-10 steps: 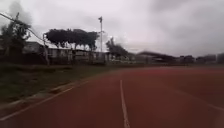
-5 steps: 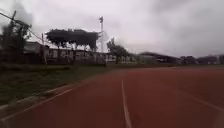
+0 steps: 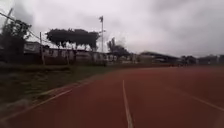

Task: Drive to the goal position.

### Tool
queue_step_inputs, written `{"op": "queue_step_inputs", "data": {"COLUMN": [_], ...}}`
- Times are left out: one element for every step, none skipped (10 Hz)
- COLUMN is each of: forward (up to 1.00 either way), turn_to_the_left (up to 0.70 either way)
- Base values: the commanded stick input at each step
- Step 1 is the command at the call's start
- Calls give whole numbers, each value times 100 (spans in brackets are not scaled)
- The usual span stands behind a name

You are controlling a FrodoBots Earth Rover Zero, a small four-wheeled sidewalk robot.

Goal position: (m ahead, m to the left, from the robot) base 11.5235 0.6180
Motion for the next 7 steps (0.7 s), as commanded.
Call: {"op": "queue_step_inputs", "data": {"forward": [50, 50, 50, 50, 50, 50, 50], "turn_to_the_left": [-3, -3, -3, -3, -3, -3, -3]}}
